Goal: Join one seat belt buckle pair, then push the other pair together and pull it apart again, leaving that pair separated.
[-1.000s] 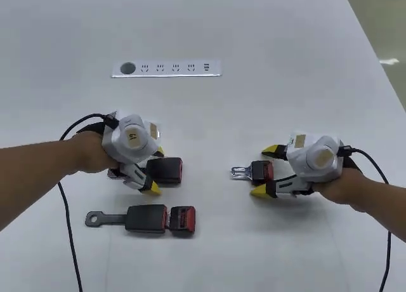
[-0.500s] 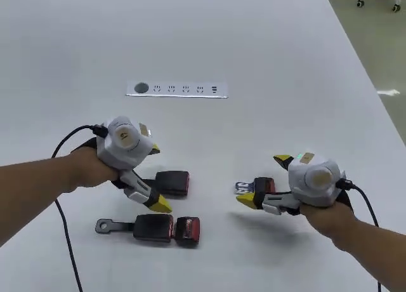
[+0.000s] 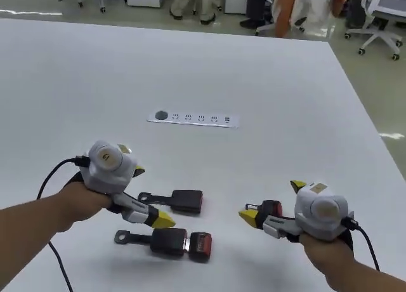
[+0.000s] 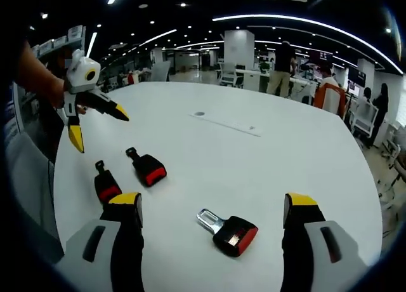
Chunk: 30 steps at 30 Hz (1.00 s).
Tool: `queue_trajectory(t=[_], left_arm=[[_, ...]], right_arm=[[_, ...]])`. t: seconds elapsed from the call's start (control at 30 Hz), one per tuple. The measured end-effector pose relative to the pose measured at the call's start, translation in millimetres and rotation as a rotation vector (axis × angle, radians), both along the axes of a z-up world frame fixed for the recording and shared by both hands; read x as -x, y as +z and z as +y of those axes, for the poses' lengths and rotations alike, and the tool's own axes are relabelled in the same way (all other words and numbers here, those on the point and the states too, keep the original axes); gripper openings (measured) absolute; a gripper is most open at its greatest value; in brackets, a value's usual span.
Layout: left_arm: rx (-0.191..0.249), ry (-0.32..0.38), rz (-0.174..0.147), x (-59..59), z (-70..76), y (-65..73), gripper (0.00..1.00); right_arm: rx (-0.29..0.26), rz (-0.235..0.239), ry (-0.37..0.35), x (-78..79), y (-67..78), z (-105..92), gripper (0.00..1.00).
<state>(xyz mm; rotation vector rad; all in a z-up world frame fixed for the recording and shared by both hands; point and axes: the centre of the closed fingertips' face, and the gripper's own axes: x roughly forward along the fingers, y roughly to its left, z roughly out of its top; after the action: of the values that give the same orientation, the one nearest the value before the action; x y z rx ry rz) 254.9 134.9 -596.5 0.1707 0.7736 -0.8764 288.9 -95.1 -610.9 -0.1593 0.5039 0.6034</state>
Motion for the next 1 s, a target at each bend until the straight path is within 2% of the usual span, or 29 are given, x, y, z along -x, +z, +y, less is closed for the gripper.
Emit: queue_trajectory(t=[0.1,0.2,0.3,0.47,0.73,0.8,0.9,1.0], left_arm=[[0.042,0.072,-0.043,8.7,14.8,16.3,1.0],[0.082,0.133,-0.064,12.4,32.5,21.4,1.0],[0.089,0.152,-0.074,27.1,42.2,27.7,1.0],[0.114,0.198,-0.102,49.0,54.2,40.1,1.0],[0.158,0.252,-0.137,83.4,69.8,49.4,1.0],[0.155,0.266,-0.146,92.5,73.4,52.8,1.0],[0.184,0.293,-0.162,96.2,86.2,50.7,1.0],[0.178,0.303,-0.168,107.1,92.6,53.2,1.0]], right_arm=[[-0.006,-0.013,-0.019,13.5,12.3,4.9,0.92],[-0.014,-0.031,-0.027,20.8,18.6,8.2,0.93],[-0.027,-0.051,-0.04,32.8,32.6,16.2,0.93],[-0.043,-0.073,-0.054,43.7,38.3,15.8,0.93],[-0.057,-0.097,-0.084,88.1,55.9,24.8,0.95],[-0.058,-0.096,-0.09,96.4,56.5,26.0,0.96],[-0.057,-0.101,-0.091,106.6,58.0,27.3,0.95],[-0.068,-0.104,-0.109,117.8,61.0,26.2,0.96]])
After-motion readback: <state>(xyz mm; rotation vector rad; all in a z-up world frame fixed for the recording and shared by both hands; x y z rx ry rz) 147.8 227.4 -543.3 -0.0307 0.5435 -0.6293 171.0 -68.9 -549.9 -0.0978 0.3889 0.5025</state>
